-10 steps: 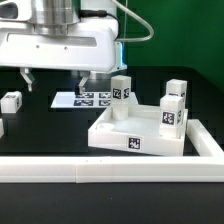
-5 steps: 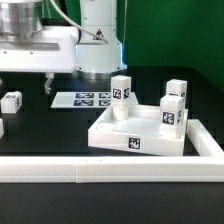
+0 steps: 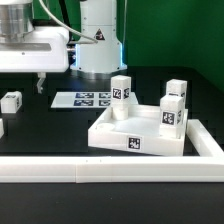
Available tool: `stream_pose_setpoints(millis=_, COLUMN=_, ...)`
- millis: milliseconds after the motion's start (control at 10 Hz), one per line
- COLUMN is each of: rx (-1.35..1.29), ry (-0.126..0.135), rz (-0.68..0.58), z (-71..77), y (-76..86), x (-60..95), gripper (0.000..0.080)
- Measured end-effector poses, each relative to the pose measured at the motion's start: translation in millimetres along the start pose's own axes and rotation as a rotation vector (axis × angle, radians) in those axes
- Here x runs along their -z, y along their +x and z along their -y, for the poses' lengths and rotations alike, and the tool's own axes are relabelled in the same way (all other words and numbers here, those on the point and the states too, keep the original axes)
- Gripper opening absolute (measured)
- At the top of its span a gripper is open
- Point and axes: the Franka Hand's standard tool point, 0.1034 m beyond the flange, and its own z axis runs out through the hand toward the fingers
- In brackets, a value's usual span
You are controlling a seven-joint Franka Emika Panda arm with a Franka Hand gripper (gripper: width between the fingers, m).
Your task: Assemble square table
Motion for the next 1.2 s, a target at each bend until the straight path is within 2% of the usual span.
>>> stream_pose_setpoints(millis=200, rx=0.045, ry=0.0, rz=0.02, z=-30.4, y=-24.0, x=-6.6, gripper=0.0649)
stream_pose_setpoints(millis=400, rx=0.053, ry=0.002, rz=0.021, z=-43.8, y=-32.6, x=-8.0, gripper=0.0649)
stream_pose_setpoints(millis=600, rx=0.038, ry=-0.001, rz=0.031, z=-57.4, y=-49.5, x=-16.0, gripper=0.0649)
stream_pose_setpoints(millis=1000, rx=0.038, ry=0.008, rz=0.049, z=-54.6, y=-50.3, x=-19.0, gripper=0.0649)
stream_pose_setpoints(millis=1200, rx=-0.014, ry=-0.006, rz=0.125, z=-53.1, y=-58.3, x=-34.5, gripper=0.0649)
